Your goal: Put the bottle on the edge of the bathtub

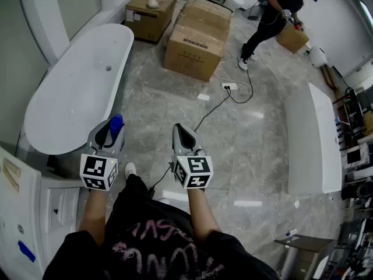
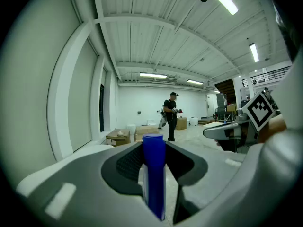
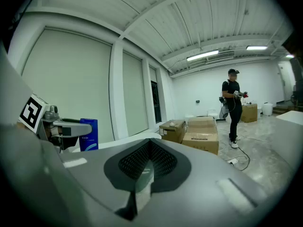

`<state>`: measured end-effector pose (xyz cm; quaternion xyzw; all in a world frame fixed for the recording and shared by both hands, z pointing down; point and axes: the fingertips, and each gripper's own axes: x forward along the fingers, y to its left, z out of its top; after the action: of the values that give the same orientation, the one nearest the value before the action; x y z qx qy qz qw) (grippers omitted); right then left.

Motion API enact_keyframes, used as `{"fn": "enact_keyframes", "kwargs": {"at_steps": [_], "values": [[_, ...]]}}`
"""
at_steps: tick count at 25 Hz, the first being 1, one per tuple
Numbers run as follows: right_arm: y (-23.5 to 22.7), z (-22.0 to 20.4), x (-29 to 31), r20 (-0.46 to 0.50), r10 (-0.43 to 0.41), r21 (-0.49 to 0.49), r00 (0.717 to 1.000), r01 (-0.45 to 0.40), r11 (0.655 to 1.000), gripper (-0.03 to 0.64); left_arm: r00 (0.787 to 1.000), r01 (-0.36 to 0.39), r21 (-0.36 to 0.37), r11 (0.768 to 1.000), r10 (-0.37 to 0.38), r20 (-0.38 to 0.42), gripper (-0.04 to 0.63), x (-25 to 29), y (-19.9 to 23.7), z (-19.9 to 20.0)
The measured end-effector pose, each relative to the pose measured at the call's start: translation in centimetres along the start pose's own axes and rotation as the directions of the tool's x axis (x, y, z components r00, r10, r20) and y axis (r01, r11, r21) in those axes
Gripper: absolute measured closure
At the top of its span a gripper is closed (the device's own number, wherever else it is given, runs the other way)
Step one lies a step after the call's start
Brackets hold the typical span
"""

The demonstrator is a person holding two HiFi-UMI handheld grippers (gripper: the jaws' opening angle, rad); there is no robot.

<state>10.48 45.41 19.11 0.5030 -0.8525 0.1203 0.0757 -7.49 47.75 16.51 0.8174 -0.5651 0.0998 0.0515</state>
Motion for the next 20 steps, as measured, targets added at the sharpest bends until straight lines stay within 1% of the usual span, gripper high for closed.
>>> {"fn": "enact_keyframes", "kwargs": {"at_steps": [14,20], "values": [[-1.2,0.8,7.9,-0.019,0.017,0.002,1.000,-0.017,1.000,0.605,1.000,0.005,-0.024,1.000,-0.005,-0.022,0.448,6.3,4.2,-0.3],[-1.1,2.0,12.5,-0.015,0.015,-0.009,1.000,-0.015,1.000,0.604,0.999,0.041,-0.041,0.998,-0.042,-0.024,0.448,9.6,6.7,-0.3]]}}
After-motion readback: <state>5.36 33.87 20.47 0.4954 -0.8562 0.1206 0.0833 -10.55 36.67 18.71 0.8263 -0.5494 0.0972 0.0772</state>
